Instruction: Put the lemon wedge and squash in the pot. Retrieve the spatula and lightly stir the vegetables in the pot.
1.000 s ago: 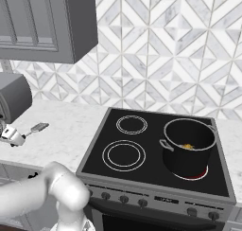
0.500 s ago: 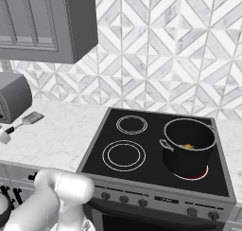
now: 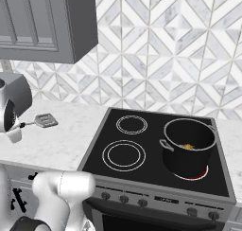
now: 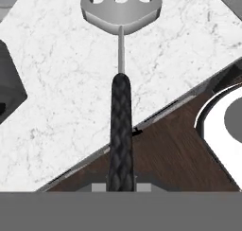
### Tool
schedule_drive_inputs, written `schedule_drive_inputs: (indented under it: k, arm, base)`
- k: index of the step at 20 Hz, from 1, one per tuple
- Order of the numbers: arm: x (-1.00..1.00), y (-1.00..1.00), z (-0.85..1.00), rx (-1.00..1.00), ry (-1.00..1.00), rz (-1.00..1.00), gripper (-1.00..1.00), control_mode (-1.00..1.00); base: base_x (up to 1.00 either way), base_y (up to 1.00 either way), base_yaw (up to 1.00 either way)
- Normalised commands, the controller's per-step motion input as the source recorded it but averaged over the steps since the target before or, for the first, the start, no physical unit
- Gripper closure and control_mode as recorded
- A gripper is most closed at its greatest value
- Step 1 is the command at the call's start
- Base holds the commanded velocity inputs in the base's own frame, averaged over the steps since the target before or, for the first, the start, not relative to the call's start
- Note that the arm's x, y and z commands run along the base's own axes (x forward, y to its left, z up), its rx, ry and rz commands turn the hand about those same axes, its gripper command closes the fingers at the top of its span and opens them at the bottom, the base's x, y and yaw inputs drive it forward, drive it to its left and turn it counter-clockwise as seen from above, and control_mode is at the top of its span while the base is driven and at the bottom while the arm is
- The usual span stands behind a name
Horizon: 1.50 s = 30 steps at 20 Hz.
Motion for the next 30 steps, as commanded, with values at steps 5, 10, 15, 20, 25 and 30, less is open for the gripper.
schedule_drive_inputs:
  k: [5, 10, 15, 20, 25, 30]
  arm:
    - [0.0, -0.75, 1.0, 0.02, 0.18, -0.13, 1.0, -1.0]
    - [0.04, -0.64, 0.66, -0.03, 0.23, -0.07, 1.0, -1.0]
    - [0.06, -0.41, -0.02, -0.13, 0.06, 0.0, 1.0, -1.0]
    - [-0.03, -0.07, -0.01, -0.02, 0.0, 0.0, 1.0, 1.0]
    - [0.0, 0.0, 0.0, 0.0, 0.0, 0.0, 1.0, 1.0]
    - [0.0, 0.0, 0.0, 0.0, 0.0, 0.0, 1.0, 1.0]
  base:
    - [0.0, 0.0, 0.0]
    - [0.0, 0.0, 0.0]
    - [0.0, 0.0, 0.0]
    - [-0.1, -0.46, 0.0]
    - [0.0, -0.97, 0.0]
    - [0.01, -0.94, 0.0]
